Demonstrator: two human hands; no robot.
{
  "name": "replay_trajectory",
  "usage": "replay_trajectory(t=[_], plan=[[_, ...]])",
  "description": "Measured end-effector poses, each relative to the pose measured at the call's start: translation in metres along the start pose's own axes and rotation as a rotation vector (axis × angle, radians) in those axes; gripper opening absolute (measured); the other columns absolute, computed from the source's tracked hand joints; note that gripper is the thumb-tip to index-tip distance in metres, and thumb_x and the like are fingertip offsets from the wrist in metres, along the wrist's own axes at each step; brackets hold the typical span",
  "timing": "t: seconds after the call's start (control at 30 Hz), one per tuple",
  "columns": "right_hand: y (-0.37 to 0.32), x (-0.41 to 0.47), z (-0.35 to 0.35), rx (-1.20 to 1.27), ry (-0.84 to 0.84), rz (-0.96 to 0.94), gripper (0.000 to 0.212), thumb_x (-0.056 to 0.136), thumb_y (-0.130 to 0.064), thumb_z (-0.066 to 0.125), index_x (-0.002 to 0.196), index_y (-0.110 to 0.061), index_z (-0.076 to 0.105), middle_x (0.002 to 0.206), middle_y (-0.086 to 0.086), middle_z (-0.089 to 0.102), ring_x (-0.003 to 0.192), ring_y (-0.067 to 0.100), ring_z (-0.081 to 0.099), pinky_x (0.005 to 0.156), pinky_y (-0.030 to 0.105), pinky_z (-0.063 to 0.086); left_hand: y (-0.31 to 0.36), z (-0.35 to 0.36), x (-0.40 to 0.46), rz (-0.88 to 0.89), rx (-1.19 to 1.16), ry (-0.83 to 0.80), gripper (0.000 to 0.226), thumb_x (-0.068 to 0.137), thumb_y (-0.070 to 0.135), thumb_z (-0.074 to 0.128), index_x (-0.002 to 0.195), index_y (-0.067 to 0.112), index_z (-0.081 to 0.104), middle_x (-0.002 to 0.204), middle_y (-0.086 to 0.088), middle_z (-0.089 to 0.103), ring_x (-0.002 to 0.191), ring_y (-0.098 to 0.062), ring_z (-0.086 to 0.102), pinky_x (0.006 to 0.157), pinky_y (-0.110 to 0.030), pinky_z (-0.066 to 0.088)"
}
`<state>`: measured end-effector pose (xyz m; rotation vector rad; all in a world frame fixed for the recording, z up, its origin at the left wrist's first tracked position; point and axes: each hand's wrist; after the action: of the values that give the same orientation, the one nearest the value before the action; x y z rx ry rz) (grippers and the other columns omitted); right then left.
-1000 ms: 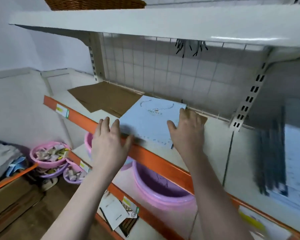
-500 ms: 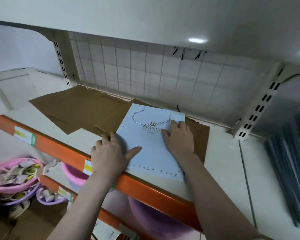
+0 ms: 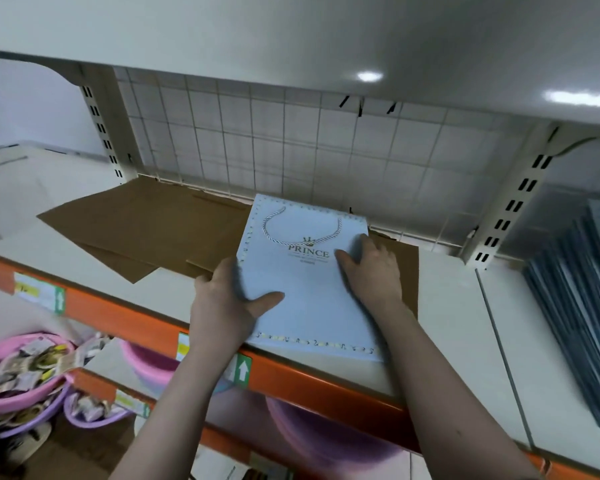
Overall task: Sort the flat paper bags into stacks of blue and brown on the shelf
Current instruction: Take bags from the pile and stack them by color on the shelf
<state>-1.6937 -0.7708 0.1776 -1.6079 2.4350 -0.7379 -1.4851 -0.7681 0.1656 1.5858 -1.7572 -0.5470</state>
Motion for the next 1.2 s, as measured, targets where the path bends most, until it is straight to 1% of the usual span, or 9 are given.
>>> replay_trajectory(t=[0.17, 0.27, 0.37, 0.47, 0.53, 0.6, 0.93, 1.07, 1.2], plan=[[0.001, -0.005, -0.012, 0.316, 0.044, 0.117, 0.036, 0.089, -0.037, 0.059, 0.102, -0.005, 0.052, 0.095, 0.008, 0.054, 0.092, 0.028, 0.051, 0.071, 0.030, 0.034, 0.000, -0.009, -0.006, 0.105, -0.093, 0.110, 0.076, 0.064, 0.041, 0.081, 0.130, 0.016, 0.052, 0.108, -0.007, 0.063, 0.103, -0.032, 0.052, 0.070, -0.035, 0.041], [-0.002, -0.017, -0.018, 0.364, 0.099, 0.158, 0.037, 0.086, -0.037, 0.061, 0.106, -0.006, 0.054, 0.104, 0.010, 0.057, 0.097, 0.030, 0.053, 0.075, 0.031, 0.036, 0.005, -0.018, -0.014, 0.124, -0.060, 0.109, 0.076, 0.064, 0.045, 0.079, 0.131, 0.022, 0.050, 0.107, -0.010, 0.060, 0.097, -0.028, 0.048, 0.068, -0.030, 0.034], [-0.009, -0.033, -0.025, 0.349, 0.166, 0.146, 0.035, 0.085, -0.036, 0.061, 0.104, -0.007, 0.054, 0.104, 0.010, 0.055, 0.095, 0.029, 0.051, 0.073, 0.029, 0.033, 0.006, -0.029, -0.026, 0.119, -0.012, 0.102, 0.076, 0.058, 0.065, 0.067, 0.124, 0.030, 0.052, 0.104, -0.006, 0.059, 0.080, -0.019, 0.038, 0.065, -0.029, 0.034], [-0.016, -0.058, -0.037, 0.330, 0.236, 0.113, 0.027, 0.084, -0.033, 0.061, 0.092, -0.013, 0.046, 0.098, 0.008, 0.048, 0.084, 0.025, 0.043, 0.071, 0.028, 0.029, 0.009, -0.039, -0.048, 0.101, -0.001, 0.088, 0.066, 0.065, 0.054, 0.071, 0.121, 0.024, 0.053, 0.099, -0.009, 0.053, 0.082, -0.021, 0.040, 0.066, -0.031, 0.036], [-0.019, -0.081, -0.043, 0.286, 0.277, 0.099, 0.029, 0.085, -0.032, 0.061, 0.096, -0.009, 0.049, 0.101, 0.010, 0.050, 0.088, 0.030, 0.047, 0.071, 0.030, 0.031, 0.012, -0.045, -0.066, 0.098, -0.010, 0.084, 0.064, 0.069, 0.046, 0.073, 0.122, 0.019, 0.052, 0.097, -0.009, 0.045, 0.087, -0.028, 0.045, 0.068, -0.033, 0.038], [-0.017, -0.106, -0.048, 0.230, 0.301, 0.103, 0.033, 0.085, -0.032, 0.060, 0.104, -0.005, 0.050, 0.107, 0.012, 0.051, 0.095, 0.033, 0.052, 0.073, 0.032, 0.034, 0.013, -0.049, -0.085, 0.135, -0.009, 0.084, 0.064, 0.070, 0.043, 0.073, 0.123, 0.016, 0.051, 0.096, -0.008, 0.041, 0.084, -0.025, 0.041, 0.068, -0.033, 0.037], [0.024, -0.206, -0.083, 0.094, 0.383, 0.200, 0.034, 0.087, -0.029, 0.058, 0.108, -0.003, 0.048, 0.111, 0.014, 0.053, 0.100, 0.035, 0.052, 0.078, 0.036, 0.038, 0.034, -0.046, -0.170, 0.211, -0.062, -0.024, 0.061, 0.070, 0.043, 0.073, 0.116, 0.010, 0.049, 0.098, -0.009, 0.039, 0.092, -0.033, 0.045, 0.069, -0.035, 0.036], [0.054, -0.231, -0.109, 0.098, 0.431, 0.233, 0.036, 0.088, -0.029, 0.058, 0.110, -0.003, 0.048, 0.113, 0.013, 0.053, 0.104, 0.033, 0.051, 0.071, 0.032, 0.029, 0.063, -0.039, -0.200, 0.264, -0.061, -0.040, 0.054, 0.071, 0.043, 0.073, 0.108, 0.012, 0.048, 0.098, -0.008, 0.039, 0.093, -0.032, 0.047, 0.070, -0.033, 0.036], [0.098, -0.258, -0.140, 0.127, 0.478, 0.244, 0.030, 0.088, -0.028, 0.057, 0.103, -0.004, 0.047, 0.110, 0.012, 0.053, 0.102, 0.032, 0.050, 0.068, 0.031, 0.024, 0.098, -0.021, -0.234, 0.331, -0.008, -0.041, 0.067, 0.070, 0.047, 0.071, 0.121, 0.012, 0.047, 0.098, -0.006, 0.037, 0.093, -0.033, 0.048, 0.078, -0.039, 0.043]])
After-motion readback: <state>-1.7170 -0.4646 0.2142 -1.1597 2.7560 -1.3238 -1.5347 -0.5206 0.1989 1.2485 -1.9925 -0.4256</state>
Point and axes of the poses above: each hand's wrist, its own x-axis towards the middle knuckle, its own z-axis out of the palm, y = z × x
